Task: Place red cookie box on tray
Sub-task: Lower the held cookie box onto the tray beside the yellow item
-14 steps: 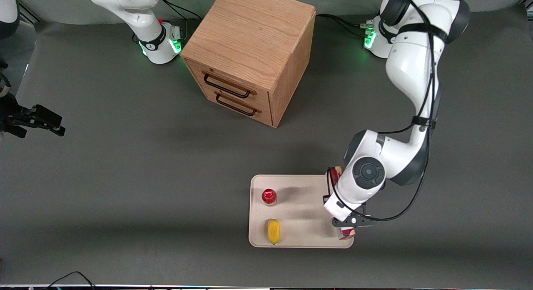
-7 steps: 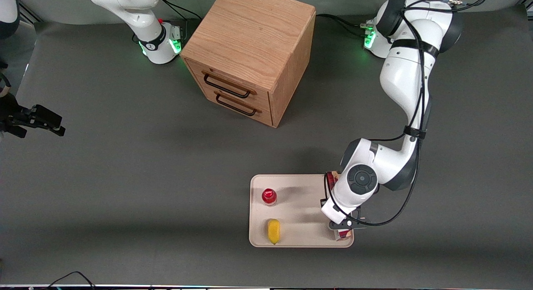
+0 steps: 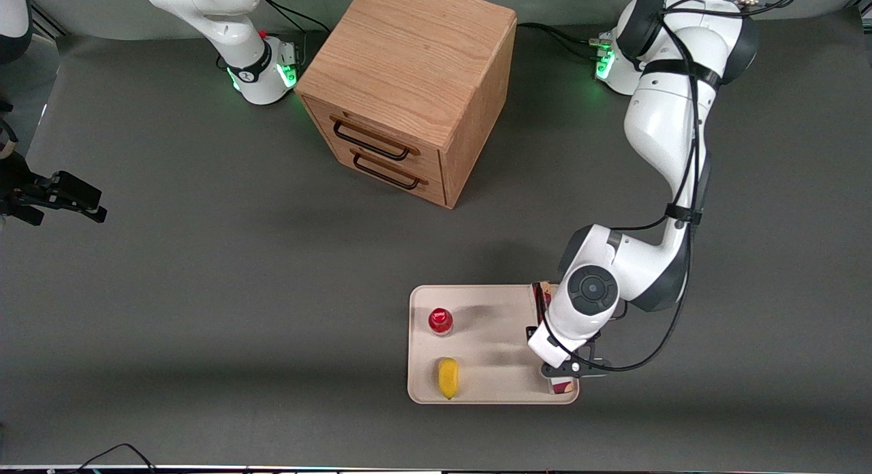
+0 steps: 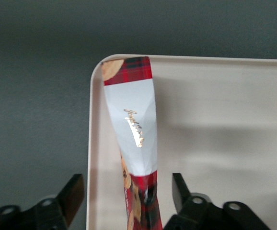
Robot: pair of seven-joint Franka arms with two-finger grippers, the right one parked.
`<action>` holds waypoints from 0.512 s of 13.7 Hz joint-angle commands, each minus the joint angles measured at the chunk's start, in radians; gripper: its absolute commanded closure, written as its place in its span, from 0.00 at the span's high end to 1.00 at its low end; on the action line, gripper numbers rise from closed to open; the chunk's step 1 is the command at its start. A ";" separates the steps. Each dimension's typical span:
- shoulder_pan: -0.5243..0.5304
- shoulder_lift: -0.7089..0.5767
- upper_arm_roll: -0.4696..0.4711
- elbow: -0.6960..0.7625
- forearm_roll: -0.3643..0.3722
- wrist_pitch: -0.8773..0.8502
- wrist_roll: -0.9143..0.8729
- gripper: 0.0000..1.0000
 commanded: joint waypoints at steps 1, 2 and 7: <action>0.017 -0.106 0.008 -0.008 -0.012 -0.119 -0.011 1.00; 0.016 -0.149 0.011 -0.017 -0.012 -0.144 -0.013 1.00; 0.137 -0.326 0.025 -0.018 -0.104 -0.370 0.282 1.00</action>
